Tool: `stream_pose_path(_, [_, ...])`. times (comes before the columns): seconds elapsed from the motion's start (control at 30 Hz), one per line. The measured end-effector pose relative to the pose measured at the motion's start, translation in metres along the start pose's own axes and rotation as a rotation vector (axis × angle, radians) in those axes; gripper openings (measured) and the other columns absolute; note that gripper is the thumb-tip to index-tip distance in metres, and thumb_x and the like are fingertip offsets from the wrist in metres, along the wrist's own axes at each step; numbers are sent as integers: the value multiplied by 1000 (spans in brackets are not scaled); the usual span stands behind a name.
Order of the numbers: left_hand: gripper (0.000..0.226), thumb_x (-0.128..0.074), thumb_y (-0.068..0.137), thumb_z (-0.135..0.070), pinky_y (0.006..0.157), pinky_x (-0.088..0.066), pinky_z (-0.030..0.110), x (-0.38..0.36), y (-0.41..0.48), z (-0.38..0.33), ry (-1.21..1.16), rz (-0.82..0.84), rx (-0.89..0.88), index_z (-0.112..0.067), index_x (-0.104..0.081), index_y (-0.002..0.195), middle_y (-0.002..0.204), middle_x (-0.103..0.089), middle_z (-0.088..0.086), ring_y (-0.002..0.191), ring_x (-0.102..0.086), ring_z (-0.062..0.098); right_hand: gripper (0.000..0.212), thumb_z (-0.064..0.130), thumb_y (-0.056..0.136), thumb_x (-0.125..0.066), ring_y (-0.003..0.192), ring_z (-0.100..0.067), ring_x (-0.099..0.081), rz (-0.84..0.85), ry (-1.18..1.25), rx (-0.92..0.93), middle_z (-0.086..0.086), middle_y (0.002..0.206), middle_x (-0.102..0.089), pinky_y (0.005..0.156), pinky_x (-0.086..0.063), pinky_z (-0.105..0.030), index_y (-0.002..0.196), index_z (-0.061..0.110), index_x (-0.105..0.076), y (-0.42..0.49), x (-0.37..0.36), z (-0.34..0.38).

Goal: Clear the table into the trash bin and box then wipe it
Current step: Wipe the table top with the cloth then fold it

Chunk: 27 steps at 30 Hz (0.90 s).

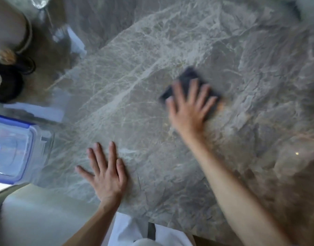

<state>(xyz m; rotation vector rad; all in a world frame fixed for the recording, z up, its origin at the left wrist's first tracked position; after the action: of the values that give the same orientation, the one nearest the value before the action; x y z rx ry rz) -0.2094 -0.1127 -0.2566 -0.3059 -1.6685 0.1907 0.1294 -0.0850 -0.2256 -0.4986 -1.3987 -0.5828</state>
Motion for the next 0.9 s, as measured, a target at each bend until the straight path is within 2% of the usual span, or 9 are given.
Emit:
stream_pose_path(0.1, [58,-20,96,-45,112,-1,71,1,-1,2,-27,4,25,-42,-4,151,164,-1,1,152,5,21,57,62,95,-36,150,-41,-9,206,2,663,-4,164,-18,110,-17,-71,149,49,-22,-169,-8,37])
stream_pose_path(0.17, [58,-20,96,-46,112,-1,72,0,-1,2,-21,2,22,-42,-5,151,165,-2,1,152,5,21,55,62,95,-36,151,-37,-10,298,-72,758,-1,161,-26,110,-20,-71,147,52,-23,-217,2,-32])
stream_pose_path(0.23, [57,-18,96,-47,112,-1,72,0,0,2,-25,1,17,-43,-4,152,165,-1,1,152,5,22,53,61,96,-30,151,-35,-11,269,-134,517,-5,159,-31,113,-18,-69,148,50,-23,-159,9,-103])
stream_pose_path(0.33, [56,-17,97,-47,112,1,71,-1,0,3,-26,-19,-2,-42,-6,152,165,3,-1,152,6,22,56,62,96,-23,149,-39,-14,92,-31,-247,-8,162,-23,113,-14,-69,149,45,-28,-25,18,-150])
stream_pose_path(0.4, [56,-16,97,-47,113,4,69,-1,0,3,-23,-23,-3,-42,-6,152,165,4,-1,152,7,22,58,65,93,-22,149,-41,-12,77,29,-329,-7,163,-21,112,-10,-70,148,47,-27,26,6,-103])
stream_pose_path(0.5, [55,-13,98,-49,113,6,68,-1,0,3,-16,-21,-6,-44,-4,152,164,7,-3,152,9,20,55,64,96,-24,150,-39,-14,66,10,-3,-3,162,-24,115,-8,-67,148,48,-25,21,-6,-2])
stream_pose_path(0.63, [55,-15,98,-48,113,5,68,-1,1,1,-16,-16,-5,-46,-2,151,164,6,-4,152,9,19,55,63,95,-35,151,-34,-11,108,106,500,0,162,-24,116,-14,-64,147,48,-30,-97,-7,69])
stream_pose_path(0.77, [56,-17,97,-48,114,9,65,1,1,0,-27,-13,-10,-47,-2,151,164,6,-5,151,12,16,53,59,97,-38,152,-28,-12,191,153,831,5,163,-21,118,-18,-59,148,48,-29,-203,-8,46])
stream_pose_path(0.9, [56,-19,96,-49,114,11,62,1,1,2,-49,-17,0,-48,-4,150,164,4,-7,151,12,14,54,59,98,-38,152,-25,-16,248,35,1025,7,163,-20,120,-18,-55,149,49,-24,-231,-3,-39])
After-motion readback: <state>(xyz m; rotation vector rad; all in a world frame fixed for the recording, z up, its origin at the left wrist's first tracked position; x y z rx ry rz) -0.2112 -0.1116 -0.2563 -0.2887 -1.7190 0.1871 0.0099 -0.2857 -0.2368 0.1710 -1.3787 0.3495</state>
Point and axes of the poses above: each hand's wrist, its own y-axis towards the middle knuckle, its own x-axis out of the back of the hand, z = x × y, the point moved 10 cm from there along y, towards the middle knuckle
